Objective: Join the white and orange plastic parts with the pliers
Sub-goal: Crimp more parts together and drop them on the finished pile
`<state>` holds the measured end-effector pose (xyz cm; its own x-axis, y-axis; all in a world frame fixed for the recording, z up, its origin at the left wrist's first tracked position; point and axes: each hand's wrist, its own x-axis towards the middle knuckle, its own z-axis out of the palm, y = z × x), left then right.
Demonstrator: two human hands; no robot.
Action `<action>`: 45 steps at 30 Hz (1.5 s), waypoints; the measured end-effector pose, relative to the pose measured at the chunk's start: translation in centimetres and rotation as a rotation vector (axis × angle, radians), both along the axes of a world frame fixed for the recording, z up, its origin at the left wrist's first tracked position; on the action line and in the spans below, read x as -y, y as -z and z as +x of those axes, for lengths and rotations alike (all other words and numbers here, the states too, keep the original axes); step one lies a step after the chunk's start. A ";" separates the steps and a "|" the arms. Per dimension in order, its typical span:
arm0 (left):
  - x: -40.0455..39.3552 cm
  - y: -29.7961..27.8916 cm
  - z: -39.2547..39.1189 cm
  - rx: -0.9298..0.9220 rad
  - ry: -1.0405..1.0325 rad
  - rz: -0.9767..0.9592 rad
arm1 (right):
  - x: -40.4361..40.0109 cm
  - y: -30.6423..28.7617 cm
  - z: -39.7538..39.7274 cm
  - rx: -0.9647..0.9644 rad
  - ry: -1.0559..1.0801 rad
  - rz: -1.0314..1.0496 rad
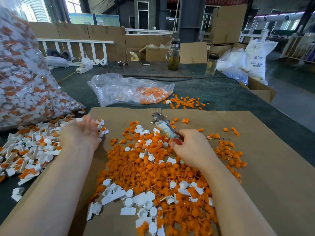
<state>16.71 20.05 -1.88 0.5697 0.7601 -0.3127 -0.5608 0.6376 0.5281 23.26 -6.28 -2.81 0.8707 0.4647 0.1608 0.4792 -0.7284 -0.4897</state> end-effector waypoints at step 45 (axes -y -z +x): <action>10.5 -2.2 -0.3 -0.414 0.716 0.887 | -1.7 -1.1 -1.7 -0.109 0.005 0.742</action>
